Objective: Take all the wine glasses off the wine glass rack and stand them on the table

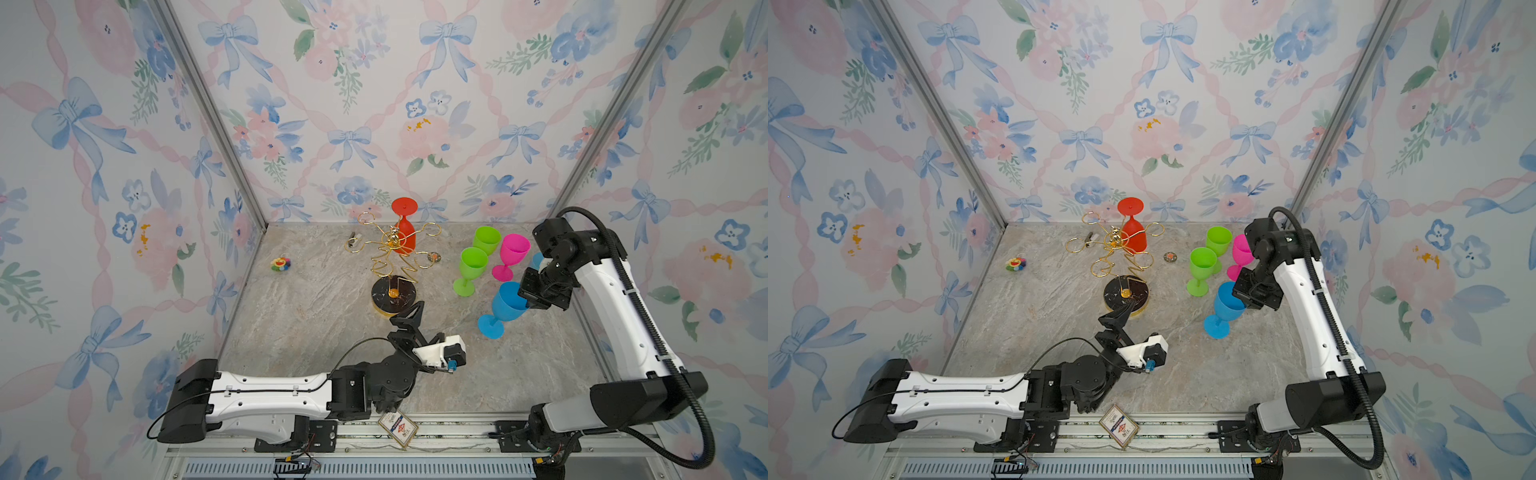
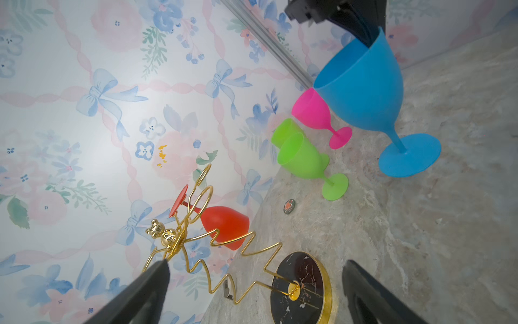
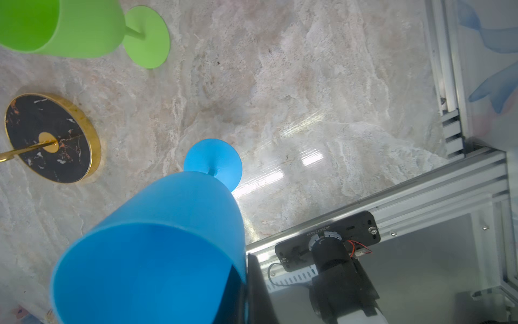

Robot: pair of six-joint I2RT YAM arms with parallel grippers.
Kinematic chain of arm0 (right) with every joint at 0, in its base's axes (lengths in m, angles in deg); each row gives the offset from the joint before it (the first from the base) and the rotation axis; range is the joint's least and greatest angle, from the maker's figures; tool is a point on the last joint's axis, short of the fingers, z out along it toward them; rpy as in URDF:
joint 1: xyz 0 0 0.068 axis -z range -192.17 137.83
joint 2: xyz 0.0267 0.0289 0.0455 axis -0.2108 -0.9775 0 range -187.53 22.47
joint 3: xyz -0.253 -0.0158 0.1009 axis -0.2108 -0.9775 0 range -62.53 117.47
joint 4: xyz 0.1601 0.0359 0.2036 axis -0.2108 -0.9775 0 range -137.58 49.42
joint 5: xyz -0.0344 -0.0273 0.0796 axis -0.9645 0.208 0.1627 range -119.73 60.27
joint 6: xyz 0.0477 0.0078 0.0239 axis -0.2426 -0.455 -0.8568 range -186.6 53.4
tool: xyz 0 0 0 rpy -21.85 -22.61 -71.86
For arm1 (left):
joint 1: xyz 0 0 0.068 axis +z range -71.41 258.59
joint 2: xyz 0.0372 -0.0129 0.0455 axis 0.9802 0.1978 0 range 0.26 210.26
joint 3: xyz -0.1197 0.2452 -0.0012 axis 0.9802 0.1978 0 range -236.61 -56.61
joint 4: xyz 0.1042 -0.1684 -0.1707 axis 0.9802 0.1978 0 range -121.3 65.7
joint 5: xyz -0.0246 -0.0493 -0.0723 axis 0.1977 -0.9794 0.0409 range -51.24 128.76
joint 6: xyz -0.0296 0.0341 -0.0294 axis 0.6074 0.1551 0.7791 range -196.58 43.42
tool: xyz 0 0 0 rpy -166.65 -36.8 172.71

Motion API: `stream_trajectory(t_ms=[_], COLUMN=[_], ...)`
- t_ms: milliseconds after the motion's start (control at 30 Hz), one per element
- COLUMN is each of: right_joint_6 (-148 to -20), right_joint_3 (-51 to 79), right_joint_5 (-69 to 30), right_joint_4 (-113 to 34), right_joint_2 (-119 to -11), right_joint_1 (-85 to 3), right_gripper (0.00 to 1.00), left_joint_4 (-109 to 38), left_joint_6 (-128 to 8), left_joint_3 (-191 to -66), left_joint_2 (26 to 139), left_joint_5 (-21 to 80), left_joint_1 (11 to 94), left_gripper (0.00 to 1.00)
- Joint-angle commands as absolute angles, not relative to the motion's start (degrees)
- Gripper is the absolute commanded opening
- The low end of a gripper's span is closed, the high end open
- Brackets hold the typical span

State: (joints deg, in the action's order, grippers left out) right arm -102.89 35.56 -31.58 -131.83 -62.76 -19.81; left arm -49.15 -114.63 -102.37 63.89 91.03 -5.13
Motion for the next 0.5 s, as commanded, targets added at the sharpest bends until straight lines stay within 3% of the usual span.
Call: stream_trajectory(t_ms=[0,167,467], right_joint_6=[-105.0,-107.1,-105.9], right_joint_3=[34.5,32.1,30.1], right_joint_5=[-35.9,-37.8,-37.4], right_joint_4=[-128.0,-121.8,-115.1], right_joint_2=[-64.4,-64.1,-66.1], right_joint_1=[-18.7,-16.2,-10.6], right_gripper=[0.00,0.00,0.00], left_joint_4=[-40.2,-35.8,-31.7], left_joint_6=[-101.9,-96.8,-83.9], left_joint_3=[-105.8,-110.5,-115.9], left_joint_2=[62.7,62.6,57.6], left_joint_5=[88.6,90.1,84.4], left_joint_1=[-5.1,-5.1,0.2], left_gripper=[0.98,0.98,0.98])
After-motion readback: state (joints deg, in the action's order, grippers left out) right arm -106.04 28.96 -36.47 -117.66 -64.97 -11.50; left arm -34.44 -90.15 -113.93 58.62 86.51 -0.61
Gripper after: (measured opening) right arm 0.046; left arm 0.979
